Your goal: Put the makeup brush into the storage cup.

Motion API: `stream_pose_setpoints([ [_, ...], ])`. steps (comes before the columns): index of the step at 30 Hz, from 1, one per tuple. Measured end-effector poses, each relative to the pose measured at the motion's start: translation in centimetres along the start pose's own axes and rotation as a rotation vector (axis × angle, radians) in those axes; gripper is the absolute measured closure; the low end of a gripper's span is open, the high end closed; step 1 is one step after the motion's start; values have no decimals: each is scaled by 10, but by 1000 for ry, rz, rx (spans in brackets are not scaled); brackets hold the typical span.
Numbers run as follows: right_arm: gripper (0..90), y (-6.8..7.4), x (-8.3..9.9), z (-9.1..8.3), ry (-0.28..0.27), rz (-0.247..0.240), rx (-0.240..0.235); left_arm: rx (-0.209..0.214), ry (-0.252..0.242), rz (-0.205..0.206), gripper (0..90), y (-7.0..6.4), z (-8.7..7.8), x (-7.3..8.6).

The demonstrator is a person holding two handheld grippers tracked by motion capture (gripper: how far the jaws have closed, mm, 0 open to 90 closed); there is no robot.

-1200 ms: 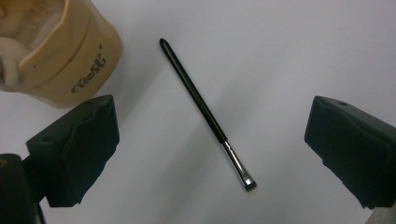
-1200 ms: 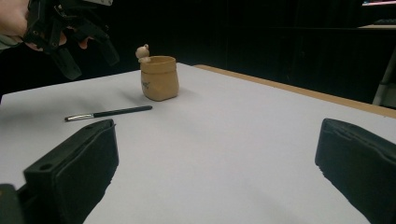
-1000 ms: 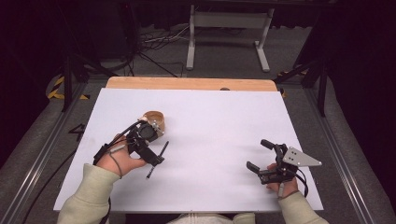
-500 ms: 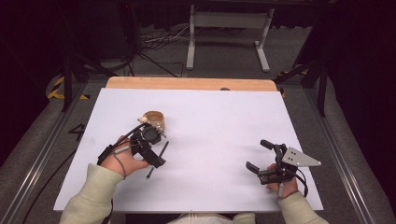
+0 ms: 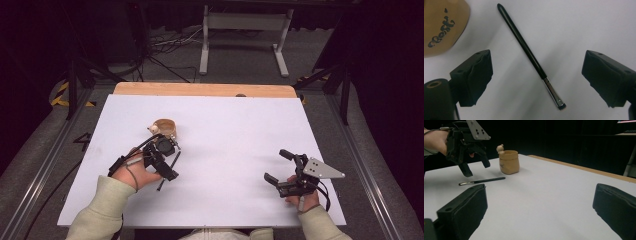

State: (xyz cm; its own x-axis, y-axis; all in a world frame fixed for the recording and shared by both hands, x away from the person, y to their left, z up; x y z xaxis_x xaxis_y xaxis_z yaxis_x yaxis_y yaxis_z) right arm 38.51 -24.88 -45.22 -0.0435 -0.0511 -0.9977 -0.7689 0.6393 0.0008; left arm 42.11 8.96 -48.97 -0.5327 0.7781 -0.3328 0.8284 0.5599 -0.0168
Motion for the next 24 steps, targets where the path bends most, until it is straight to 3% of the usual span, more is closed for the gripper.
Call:
stream_pose_setpoints([
  [7, 0, 0, 0, -1, 3, 3, 5, 3, 16, 0, 135, 0, 5, 0],
  [15, 0, -1, 0, -2, 1, 4, 5, -5, 26, -30, 188, 2, 11, 1],
  [24, 0, 0, 0, -2, -5, 20, -3, 11, 39, -16, 270, 1, 14, 2],
])
Point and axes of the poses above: each handheld gripper's, and its own axes: z roughly forward along the jaws, x roughly out of its underside, y roughly to its left, the point moved 9 cm from there along z, roughly forward along the jaws, and after that the axes turned 4 degrees about -y, right-handed, at the moved point
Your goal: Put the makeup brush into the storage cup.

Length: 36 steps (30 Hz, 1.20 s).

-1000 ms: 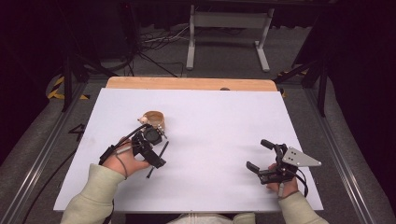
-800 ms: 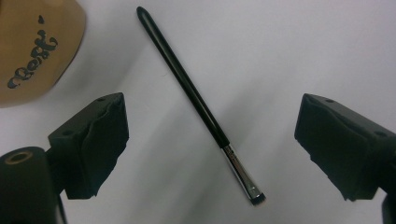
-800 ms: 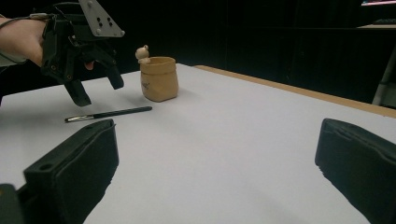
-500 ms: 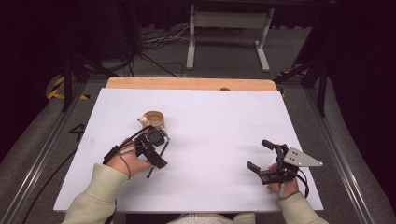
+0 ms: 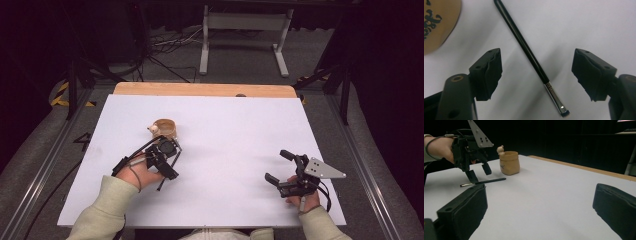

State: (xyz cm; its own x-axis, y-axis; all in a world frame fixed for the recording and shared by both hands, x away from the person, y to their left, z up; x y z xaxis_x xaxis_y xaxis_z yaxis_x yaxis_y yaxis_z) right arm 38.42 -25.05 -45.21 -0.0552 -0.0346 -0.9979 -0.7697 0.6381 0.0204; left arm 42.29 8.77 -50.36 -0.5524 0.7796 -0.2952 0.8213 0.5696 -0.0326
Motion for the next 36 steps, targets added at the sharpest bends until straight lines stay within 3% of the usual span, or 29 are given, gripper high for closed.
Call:
stream_pose_setpoints([
  [10, 0, 1, 0, 0, 2, -1, -3, 5, 12, 10, 320, 3, 4, 2],
  [15, 0, 0, 0, 0, -2, 10, -3, 2, 4, 12, 425, 2, 4, 1],
  [24, 0, 1, 0, 1, -2, 12, -8, 21, 32, 34, 584, -2, 8, 3],
  [36, 0, 2, 0, 1, 1, 11, -11, 2, 49, 25, 728, 0, 8, 5],
])
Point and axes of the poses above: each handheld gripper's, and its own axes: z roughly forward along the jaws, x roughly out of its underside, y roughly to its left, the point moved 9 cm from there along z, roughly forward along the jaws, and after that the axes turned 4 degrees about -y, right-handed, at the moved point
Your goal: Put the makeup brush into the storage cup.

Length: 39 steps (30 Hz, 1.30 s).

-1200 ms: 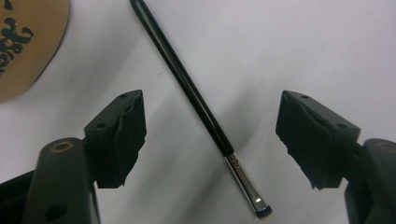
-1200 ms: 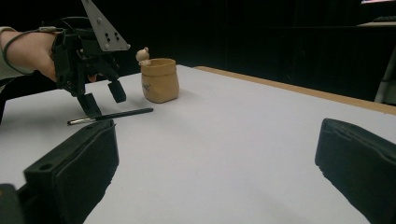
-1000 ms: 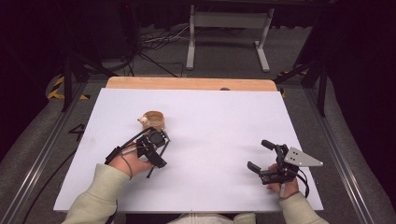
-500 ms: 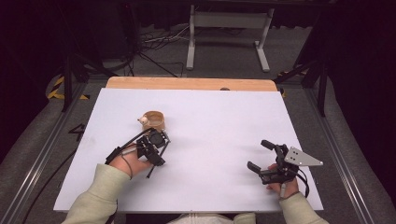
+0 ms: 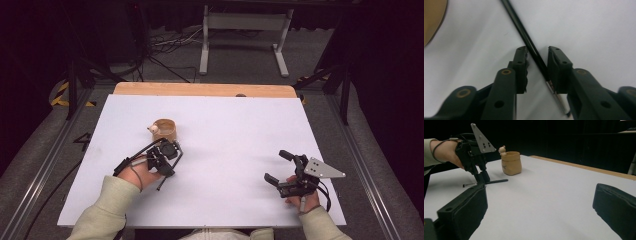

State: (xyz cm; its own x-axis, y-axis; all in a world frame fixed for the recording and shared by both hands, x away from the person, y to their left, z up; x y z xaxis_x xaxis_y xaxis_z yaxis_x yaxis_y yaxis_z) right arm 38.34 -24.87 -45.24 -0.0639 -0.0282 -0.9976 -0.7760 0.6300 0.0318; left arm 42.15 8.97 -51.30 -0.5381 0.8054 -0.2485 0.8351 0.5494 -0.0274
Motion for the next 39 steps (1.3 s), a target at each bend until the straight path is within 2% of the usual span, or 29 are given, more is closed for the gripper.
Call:
stream_pose_setpoints([
  [7, 0, 1, 0, 1, 1, -5, -4, -1, 7, 4, 825, 0, 0, 1],
  [10, 0, 0, 0, 1, 1, -25, 11, -3, 8, 10, 826, 0, 0, 1],
  [14, 0, -2, -1, 0, -6, -18, 25, 4, 6, 12, 827, 0, 0, 1],
  [19, 2, 2, -4, -1, -9, -20, -3, 5, 7, 20, 830, 0, 0, 1],
  [24, 14, 2, -1, 1, 18, -19, -1, 0, 5, 32, 831, 0, -1, 0],
  [29, 48, 6, 0, 2, 39, -32, -22, 23, -21, 39, 831, -3, -6, -2],
  [33, 52, 8, 0, 3, 44, -41, -27, 29, -46, 67, 832, -8, -14, -6],
  [35, 60, 10, 0, 4, 43, -42, -35, 55, -70, 100, 832, -16, -20, -11],
  [39, 64, 16, -2, 8, 37, -48, -57, 68, -99, 146, 832, -32, -29, -19],
])
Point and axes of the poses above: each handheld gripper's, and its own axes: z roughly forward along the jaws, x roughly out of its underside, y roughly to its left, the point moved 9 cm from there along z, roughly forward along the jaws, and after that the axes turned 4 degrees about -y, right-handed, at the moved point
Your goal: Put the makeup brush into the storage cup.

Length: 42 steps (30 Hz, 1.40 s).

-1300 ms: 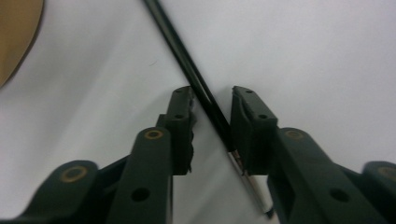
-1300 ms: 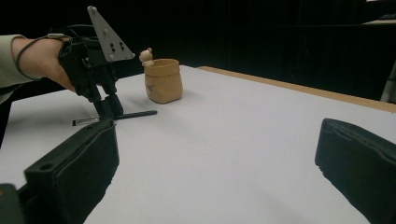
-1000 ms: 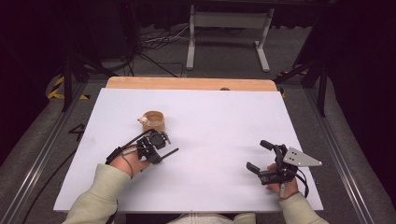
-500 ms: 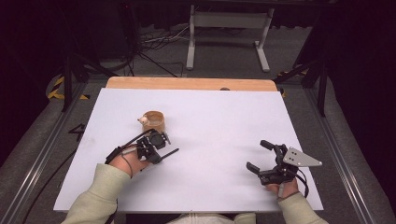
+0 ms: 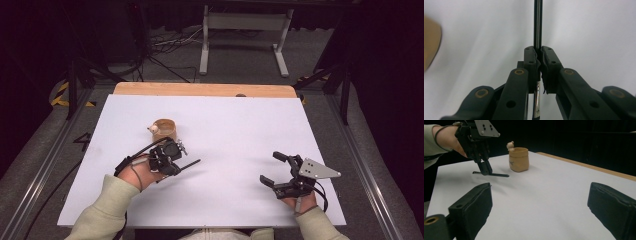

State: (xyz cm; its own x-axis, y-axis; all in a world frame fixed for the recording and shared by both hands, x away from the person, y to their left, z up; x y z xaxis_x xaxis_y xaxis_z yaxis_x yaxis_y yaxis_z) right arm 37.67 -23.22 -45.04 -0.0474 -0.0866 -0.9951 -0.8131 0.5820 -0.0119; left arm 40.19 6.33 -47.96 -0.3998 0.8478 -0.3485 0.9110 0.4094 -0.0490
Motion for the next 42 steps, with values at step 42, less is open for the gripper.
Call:
stream_pose_setpoints([
  [42, 138, 71, 2, 53, 68, -73, -300, 143, -86, 431, 832, -69, -11, -34],
])
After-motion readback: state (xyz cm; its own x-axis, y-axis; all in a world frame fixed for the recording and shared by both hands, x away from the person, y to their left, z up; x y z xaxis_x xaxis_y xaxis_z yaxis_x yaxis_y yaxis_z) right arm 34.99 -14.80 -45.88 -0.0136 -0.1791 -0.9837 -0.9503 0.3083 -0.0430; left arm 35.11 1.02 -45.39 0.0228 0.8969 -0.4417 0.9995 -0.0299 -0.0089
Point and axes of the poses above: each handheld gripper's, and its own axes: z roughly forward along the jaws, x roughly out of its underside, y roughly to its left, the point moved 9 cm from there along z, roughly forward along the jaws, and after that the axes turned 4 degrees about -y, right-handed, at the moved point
